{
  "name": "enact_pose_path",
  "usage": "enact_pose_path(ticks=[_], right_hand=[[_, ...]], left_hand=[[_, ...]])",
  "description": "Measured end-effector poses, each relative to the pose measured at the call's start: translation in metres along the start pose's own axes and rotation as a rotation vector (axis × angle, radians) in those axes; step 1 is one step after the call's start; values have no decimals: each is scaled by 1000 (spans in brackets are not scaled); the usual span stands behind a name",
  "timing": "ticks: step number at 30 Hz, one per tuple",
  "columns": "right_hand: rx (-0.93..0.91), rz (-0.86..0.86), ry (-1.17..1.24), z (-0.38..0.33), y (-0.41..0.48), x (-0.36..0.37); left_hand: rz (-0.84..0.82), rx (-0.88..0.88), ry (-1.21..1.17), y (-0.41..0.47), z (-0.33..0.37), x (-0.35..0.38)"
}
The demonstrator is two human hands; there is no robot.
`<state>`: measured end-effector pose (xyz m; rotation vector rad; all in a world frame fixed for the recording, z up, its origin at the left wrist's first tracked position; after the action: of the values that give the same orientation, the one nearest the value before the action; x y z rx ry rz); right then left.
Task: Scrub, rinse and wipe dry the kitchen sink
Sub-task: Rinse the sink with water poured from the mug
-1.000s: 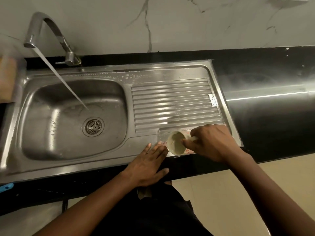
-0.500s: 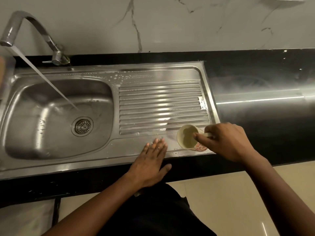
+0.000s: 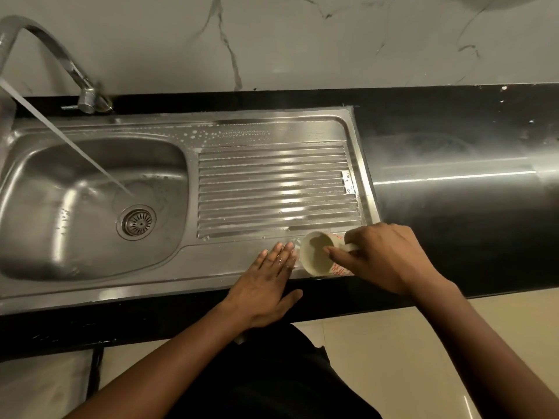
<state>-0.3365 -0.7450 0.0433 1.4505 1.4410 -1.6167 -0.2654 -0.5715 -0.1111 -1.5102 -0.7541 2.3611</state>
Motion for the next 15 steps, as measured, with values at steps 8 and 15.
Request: enact_pose_path(ticks=[8, 15], right_hand=[[125, 66, 99, 62, -24, -7], [183, -8, -11, 80, -44, -13]], left_hand=[[-32, 125, 9, 34, 46, -10], [-34, 229, 53, 67, 83, -14]])
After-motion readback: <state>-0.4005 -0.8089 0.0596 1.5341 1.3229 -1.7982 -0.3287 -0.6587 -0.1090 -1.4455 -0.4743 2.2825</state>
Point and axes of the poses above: each hand's wrist, its own y-axis towards the middle knuckle, its own x-axis out of the palm, z = x × y, the point moved 8 cm from there along y, towards the middle knuckle, and after that the axes turned 9 degrees about -z, right-handed, at the moved point
